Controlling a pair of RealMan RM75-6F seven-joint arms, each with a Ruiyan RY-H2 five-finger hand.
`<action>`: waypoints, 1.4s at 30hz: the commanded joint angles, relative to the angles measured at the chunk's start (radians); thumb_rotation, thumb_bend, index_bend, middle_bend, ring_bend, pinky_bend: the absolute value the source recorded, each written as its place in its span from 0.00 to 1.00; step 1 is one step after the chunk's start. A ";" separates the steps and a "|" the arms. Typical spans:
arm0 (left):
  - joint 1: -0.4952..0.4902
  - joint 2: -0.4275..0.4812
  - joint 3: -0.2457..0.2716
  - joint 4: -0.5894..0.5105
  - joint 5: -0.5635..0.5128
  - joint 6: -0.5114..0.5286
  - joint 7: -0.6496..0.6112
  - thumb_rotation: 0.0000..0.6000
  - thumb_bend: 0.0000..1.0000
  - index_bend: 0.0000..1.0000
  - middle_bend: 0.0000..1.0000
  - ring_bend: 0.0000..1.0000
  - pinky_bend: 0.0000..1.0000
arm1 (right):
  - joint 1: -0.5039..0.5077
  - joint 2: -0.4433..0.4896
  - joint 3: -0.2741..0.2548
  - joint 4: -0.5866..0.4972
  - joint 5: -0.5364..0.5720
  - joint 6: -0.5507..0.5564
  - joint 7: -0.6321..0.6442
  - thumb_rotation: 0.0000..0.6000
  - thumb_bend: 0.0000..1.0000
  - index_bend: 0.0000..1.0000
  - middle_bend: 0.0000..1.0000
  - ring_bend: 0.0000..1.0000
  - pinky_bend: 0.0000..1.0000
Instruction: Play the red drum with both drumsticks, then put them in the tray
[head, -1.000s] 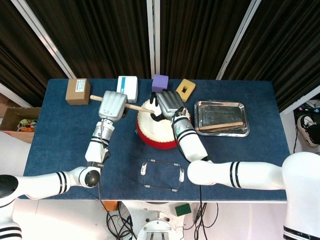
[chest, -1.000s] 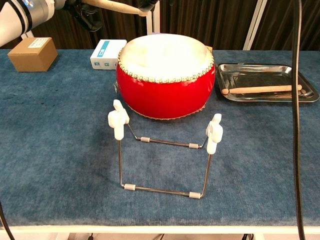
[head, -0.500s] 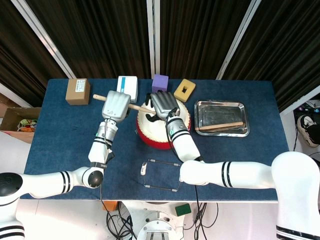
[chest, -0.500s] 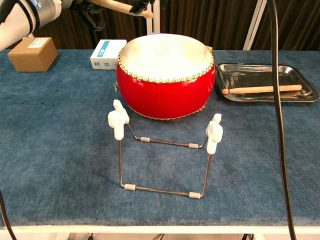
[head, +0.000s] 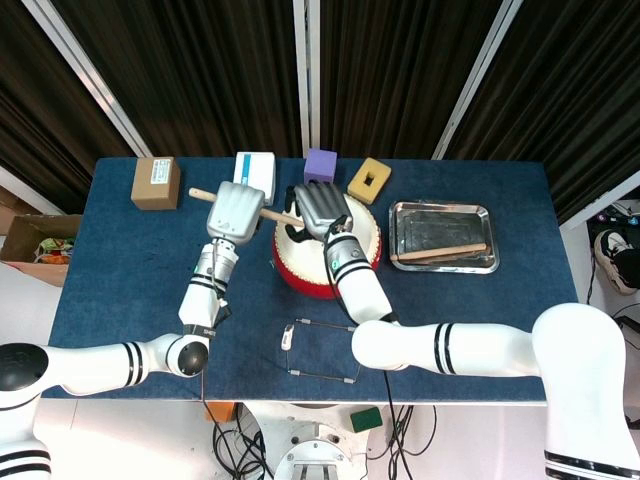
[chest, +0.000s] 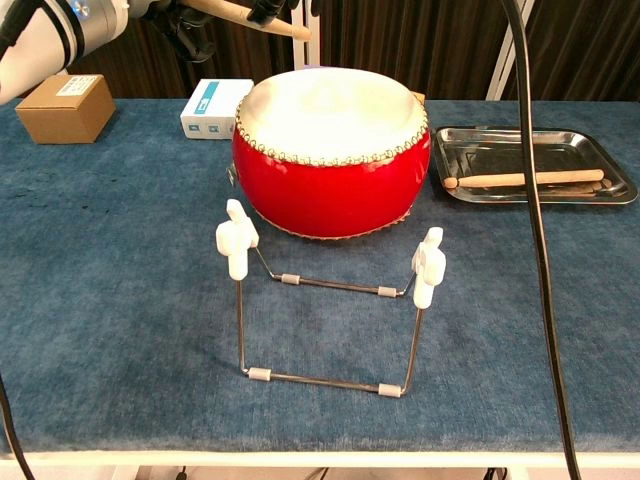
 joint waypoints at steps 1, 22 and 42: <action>-0.001 0.001 0.001 -0.002 0.000 0.002 0.002 1.00 0.37 0.98 1.00 1.00 1.00 | 0.000 -0.008 0.004 0.007 -0.002 0.002 -0.004 1.00 0.35 0.51 0.52 0.25 0.34; -0.003 0.023 0.017 -0.020 0.004 0.004 0.007 1.00 0.36 0.85 0.97 0.98 1.00 | -0.012 -0.055 0.015 0.039 -0.068 0.037 -0.020 1.00 0.63 0.68 0.58 0.36 0.39; 0.001 0.048 0.026 -0.045 -0.005 0.030 0.032 1.00 0.07 0.20 0.30 0.35 0.61 | -0.047 -0.058 0.019 0.019 -0.123 0.059 -0.042 1.00 0.72 0.74 0.62 0.39 0.40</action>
